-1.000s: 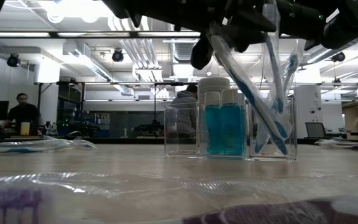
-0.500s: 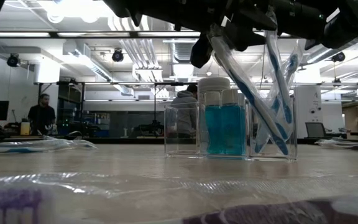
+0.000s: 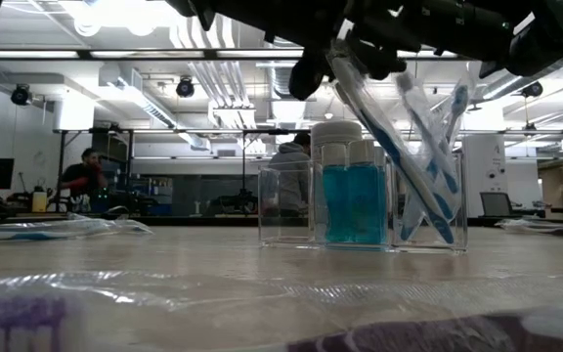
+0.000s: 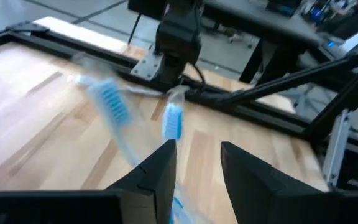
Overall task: Pick & Place toothbrushing station
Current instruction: Move the transparent organizer to the top left of the table
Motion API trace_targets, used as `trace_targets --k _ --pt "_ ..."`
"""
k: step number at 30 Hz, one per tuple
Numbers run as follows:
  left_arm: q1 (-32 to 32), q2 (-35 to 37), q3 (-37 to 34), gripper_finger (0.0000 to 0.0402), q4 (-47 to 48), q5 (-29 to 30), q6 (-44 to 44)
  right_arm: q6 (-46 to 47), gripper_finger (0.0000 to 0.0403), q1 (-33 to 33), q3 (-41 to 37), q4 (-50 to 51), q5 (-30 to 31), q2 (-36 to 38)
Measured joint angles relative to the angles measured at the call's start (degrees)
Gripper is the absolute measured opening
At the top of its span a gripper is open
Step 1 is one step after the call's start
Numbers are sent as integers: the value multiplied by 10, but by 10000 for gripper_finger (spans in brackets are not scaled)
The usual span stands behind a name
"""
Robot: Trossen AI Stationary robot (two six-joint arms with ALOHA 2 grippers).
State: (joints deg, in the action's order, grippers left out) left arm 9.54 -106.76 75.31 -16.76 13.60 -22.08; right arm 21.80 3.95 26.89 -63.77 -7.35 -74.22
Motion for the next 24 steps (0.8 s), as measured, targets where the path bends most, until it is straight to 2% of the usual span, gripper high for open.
trace_targets --k 5,13,17,21,24 --pt "0 14 0 131 9 16 3 0 119 1 0 0 0 0" --pt "0 43 0 131 14 39 58 -24 117 1 0 -13 2 1" --pt "0 62 0 131 19 75 83 -1 117 1 0 -15 29 13" --pt "0 84 -1 131 49 138 55 47 121 11 0 42 45 37" --pt "-1 104 -1 131 116 172 24 33 123 11 -1 118 45 72"
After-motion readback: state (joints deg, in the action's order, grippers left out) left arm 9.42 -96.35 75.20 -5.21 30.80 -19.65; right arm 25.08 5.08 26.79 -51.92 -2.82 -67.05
